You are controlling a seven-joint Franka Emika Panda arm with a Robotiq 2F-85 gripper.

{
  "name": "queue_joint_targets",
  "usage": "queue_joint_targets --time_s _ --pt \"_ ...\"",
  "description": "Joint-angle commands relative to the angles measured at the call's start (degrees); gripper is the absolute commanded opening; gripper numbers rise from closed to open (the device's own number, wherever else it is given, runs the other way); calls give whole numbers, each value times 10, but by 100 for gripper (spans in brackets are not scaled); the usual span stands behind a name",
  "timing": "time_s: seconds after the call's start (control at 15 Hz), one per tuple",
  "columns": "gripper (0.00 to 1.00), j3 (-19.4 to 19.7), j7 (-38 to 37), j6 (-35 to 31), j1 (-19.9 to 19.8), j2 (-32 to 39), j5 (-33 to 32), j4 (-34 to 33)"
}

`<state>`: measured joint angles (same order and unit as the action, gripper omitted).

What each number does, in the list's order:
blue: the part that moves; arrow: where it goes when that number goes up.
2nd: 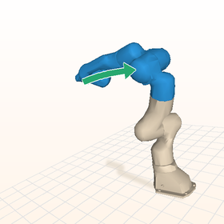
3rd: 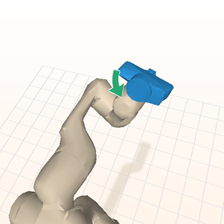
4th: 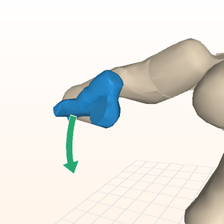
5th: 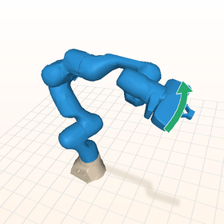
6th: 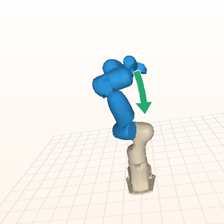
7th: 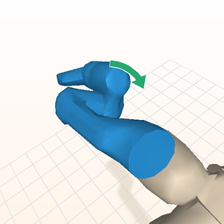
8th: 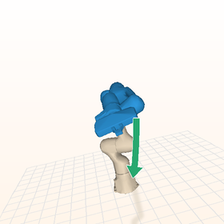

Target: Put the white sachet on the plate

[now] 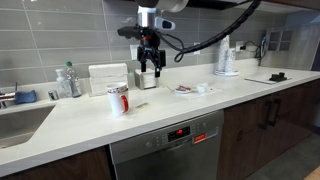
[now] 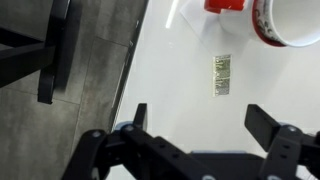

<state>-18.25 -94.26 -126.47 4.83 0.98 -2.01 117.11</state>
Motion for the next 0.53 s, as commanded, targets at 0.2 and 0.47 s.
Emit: queue_joint_targets --time_s 0.2,0.47 --pt "100 33 1 -2 28 4 -1 -1" --pt "100 33 0 -2 29 4 -2 -2"
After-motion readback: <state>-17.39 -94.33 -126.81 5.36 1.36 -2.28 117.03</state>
